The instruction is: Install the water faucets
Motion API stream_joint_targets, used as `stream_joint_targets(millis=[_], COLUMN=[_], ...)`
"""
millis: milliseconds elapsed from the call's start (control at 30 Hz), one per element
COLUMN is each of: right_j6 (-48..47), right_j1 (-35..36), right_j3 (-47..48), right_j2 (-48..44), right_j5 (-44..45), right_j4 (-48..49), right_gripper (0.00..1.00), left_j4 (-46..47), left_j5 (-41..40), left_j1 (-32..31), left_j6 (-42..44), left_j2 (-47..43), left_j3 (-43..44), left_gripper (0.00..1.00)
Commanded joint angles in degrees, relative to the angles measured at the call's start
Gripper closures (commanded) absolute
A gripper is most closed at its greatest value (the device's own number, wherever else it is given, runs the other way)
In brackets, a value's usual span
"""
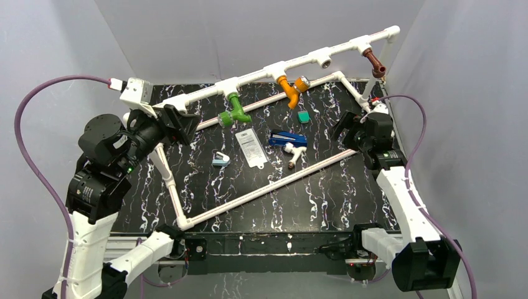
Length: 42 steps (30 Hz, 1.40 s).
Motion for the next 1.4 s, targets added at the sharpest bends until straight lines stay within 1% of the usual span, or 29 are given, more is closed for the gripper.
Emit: stream_joint_targets(millis=[0,100,133,267,433,533,700,833,1033,1367], right_j6=[4.1,7.9,7.5,3.3,3.3,2.3,2.0,2.1,2.9,1.9], right_j1=[0.2,0.1,0.2,0.1,0.4,2.4,8.3,11.2,12.7,13.2], right_j3=[2.2,2.8,2.7,0.3,-2.0,-1.8,-2.0,-2.2,-3.6,-4.2], right_j2=[-4.1,-4.7,-4.8,-5.9,-3.9,-1.1,1.8,4.0,6.3,7.8], right_j5=[-8.1,-9.8,-9.7,-15.5,-22.0,-20.7,-16.3,-14.3,-15.2,-16.8], right_j4=[-2.1,-4.3,-4.7,-0.8,3.3,2.7,3.6,4.5,6.9,8.0], right_gripper=[0.01,0.01,0.01,0.01,0.02,0.02,0.04,0.03,0.02,0.02], left_j4=[-1.0,-1.1,-1.2,-2.4,-5.6,-7.0,-8.8,-10.4,-8.7,-3.1], left_j5=[-1.2,-1.6,-1.8,-2.9,-9.2,-11.6,-16.2,-20.6,-25.1,-26.1], left_j1=[-1.0,-1.4,-1.6,-1.7,-1.7,-1.7,-1.7,-1.7,-1.7,-1.7], left_j6=[1.1,1.1,0.9,0.1,-0.5,-1.3,-2.2,-2.4,-2.1,-0.9], left_j2=[-0.5,-1.0,-1.0,-1.5,-1.8,-2.0,-2.3,-1.1,1.5,6.8], left_j3=[1.0,0.4,0.3,-0.8,-2.2,-3.4,-5.2,-5.2,-6.3,-6.0], left_gripper=[0.30,0.30,0.30,0.30,0.32,0.35,0.39,0.40,0.40,0.39])
